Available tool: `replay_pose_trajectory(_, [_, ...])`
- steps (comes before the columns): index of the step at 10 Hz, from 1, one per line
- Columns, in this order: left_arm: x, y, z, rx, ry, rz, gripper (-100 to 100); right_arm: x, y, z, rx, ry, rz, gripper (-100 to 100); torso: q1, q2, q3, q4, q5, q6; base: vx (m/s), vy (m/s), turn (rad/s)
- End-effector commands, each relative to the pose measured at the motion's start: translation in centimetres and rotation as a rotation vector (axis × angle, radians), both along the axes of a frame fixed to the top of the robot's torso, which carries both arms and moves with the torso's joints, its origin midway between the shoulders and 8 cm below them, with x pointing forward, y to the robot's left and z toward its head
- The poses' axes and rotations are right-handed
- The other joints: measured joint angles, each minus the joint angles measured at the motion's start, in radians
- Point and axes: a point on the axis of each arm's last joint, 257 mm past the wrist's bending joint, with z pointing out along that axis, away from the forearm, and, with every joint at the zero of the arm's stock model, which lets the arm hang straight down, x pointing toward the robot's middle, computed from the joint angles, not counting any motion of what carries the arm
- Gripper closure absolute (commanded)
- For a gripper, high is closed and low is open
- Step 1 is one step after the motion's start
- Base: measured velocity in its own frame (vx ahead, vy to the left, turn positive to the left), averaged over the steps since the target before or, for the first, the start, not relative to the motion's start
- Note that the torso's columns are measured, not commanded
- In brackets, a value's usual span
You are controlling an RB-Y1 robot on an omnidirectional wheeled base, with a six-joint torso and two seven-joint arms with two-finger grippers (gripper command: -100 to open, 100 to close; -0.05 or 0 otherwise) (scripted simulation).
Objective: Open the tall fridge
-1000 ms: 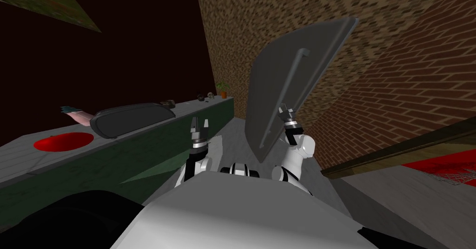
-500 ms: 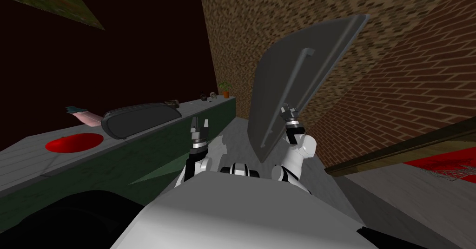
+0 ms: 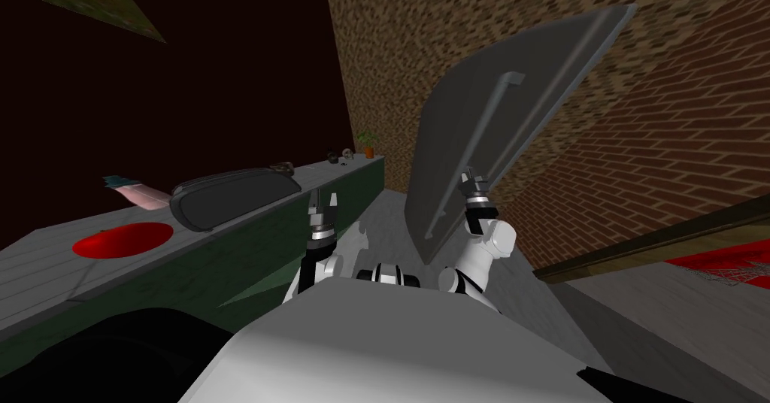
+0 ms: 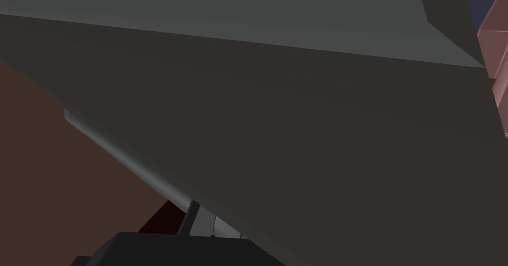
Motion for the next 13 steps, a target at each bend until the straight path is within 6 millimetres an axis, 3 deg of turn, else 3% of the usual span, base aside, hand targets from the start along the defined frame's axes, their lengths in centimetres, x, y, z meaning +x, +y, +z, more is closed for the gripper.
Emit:
replay_pose_trajectory(1, [0.0, 0.0, 0.0, 0.0, 0.0, 0.0, 0, -0.5, -0.7, 1.2, -0.007, -0.024, -0.041, 100, -0.001, 0.002, 0.002, 0.001, 0.0, 0.001, 0.0, 0.225, -0.004])
replay_pose_trajectory(2, [0.0, 0.0, 0.0, 0.0, 0.0, 0.0, 0, 0.5, -1.0, 1.1, 0.008, -0.003, -0.034, -100, -0.002, 0.002, 0.002, 0.001, 0.0, 0.002, -0.018, 0.113, -0.032])
replay_pose_trajectory(5, [0.0, 0.0, 0.0, 0.001, 0.0, 0.0, 0, 1.4, -1.2, 2.6, 0.012, -0.002, -0.031, -100, -0.01, -0.003, -0.002, -0.002, -0.003, 0.003, -0.043, -0.031, -0.001])
replay_pose_trajectory(9, [0.0, 0.0, 0.0, 0.001, 0.0, 0.0, 0, 2.8, -1.5, 5.2, 0.017, -0.004, -0.031, -100, 0.003, -0.002, -0.001, 0.003, 0.003, 0.0, -0.041, -0.004, -0.021])
replay_pose_trajectory(10, [0.0, 0.0, 0.0, 0.0, 0.0, 0.0, 0, 2.8, -1.9, 3.2, 0.025, 0.022, -0.037, -100, 0.004, -0.002, -0.001, 0.004, 0.005, -0.001, -0.013, -0.005, -0.007])
replay_pose_trajectory(11, [0.0, 0.0, 0.0, 0.0, 0.0, 0.0, 0, 2.9, -2.1, 2.9, 0.028, 0.028, -0.04, 0, 0.002, -0.001, 0.0, 0.001, 0.002, 0.001, 0.0, 0.0, 0.0])
replay_pose_trajectory(13, [0.0, 0.0, 0.0, 0.0, 0.0, 0.0, 0, 3.0, -2.3, 2.3, 0.033, 0.04, -0.042, 0, -0.004, -0.002, 0.0, -0.002, -0.003, 0.004, 0.0, 0.0, 0.0])
